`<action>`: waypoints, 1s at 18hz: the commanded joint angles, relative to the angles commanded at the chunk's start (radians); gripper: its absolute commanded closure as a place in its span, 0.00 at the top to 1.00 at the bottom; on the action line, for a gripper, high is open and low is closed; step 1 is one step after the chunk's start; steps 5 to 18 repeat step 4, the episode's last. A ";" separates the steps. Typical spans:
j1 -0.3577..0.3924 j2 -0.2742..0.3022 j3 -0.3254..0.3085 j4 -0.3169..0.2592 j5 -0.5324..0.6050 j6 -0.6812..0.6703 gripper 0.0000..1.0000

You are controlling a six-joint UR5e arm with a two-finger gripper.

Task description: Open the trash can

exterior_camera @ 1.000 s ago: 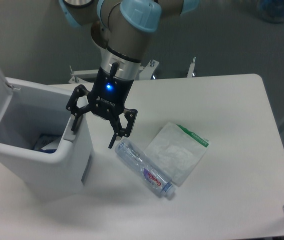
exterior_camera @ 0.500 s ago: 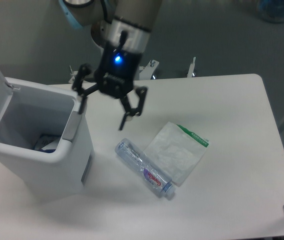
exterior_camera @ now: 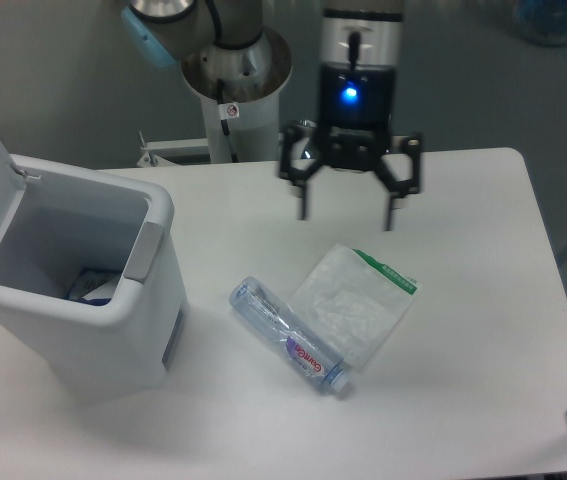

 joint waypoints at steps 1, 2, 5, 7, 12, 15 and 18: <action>0.009 -0.003 -0.005 0.000 0.002 0.034 1.00; 0.020 -0.008 -0.012 0.000 0.000 0.058 1.00; 0.022 -0.018 -0.012 0.002 0.000 0.065 1.00; 0.022 -0.018 -0.012 0.002 0.000 0.065 1.00; 0.022 -0.018 -0.012 0.002 0.000 0.065 1.00; 0.022 -0.018 -0.012 0.002 0.000 0.065 1.00; 0.022 -0.018 -0.012 0.002 0.000 0.065 1.00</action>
